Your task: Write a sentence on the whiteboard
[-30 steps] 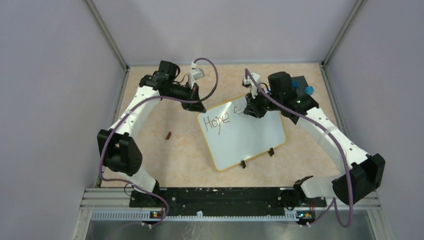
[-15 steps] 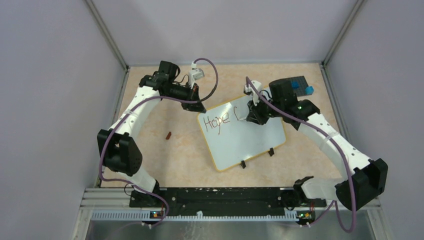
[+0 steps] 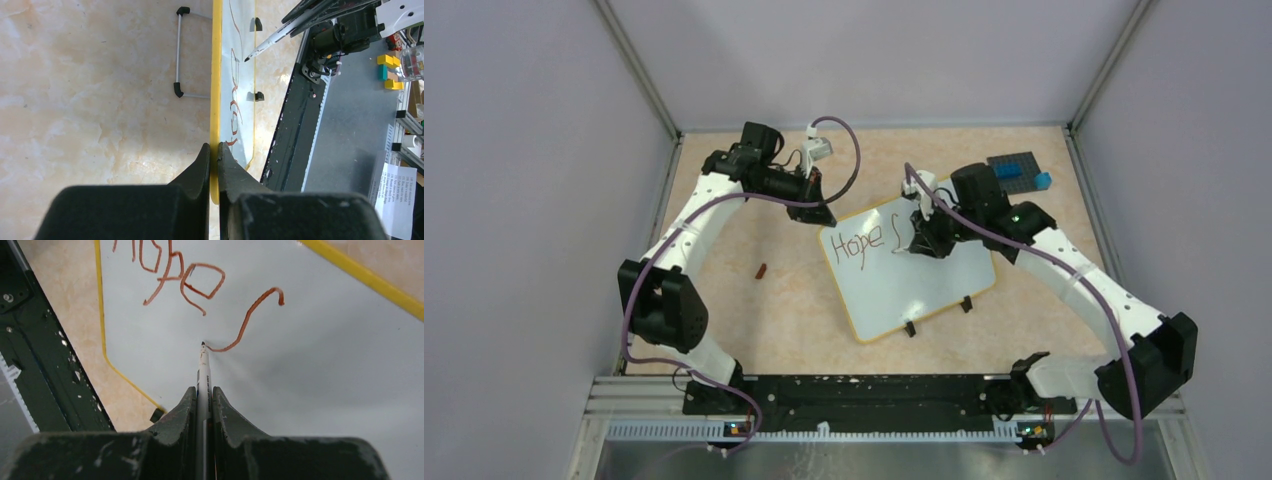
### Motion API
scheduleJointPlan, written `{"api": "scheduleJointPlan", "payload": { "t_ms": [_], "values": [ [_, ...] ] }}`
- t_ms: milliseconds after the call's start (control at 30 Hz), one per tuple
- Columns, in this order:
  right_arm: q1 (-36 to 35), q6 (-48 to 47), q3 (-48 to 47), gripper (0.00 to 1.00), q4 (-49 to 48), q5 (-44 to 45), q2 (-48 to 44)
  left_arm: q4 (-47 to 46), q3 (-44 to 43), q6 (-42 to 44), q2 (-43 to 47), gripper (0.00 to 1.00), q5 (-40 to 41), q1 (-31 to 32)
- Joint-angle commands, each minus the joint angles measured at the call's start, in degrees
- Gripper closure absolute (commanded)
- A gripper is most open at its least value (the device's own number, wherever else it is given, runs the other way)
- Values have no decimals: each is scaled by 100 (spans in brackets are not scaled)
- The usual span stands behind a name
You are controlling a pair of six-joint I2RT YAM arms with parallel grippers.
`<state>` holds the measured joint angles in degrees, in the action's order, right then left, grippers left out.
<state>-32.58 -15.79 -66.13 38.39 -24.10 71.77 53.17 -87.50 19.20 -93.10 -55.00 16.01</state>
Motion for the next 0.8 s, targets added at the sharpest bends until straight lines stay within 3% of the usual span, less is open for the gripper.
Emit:
{"api": "scheduleJointPlan", "payload": {
  "t_ms": [0, 767],
  "values": [
    [-34, 105, -607, 100, -41, -129, -43, 137, 186, 53, 71, 100, 103, 139],
    [220, 30, -742, 100, -280, 414, 288, 115, 262, 74, 160, 100, 143, 137]
  ]
}}
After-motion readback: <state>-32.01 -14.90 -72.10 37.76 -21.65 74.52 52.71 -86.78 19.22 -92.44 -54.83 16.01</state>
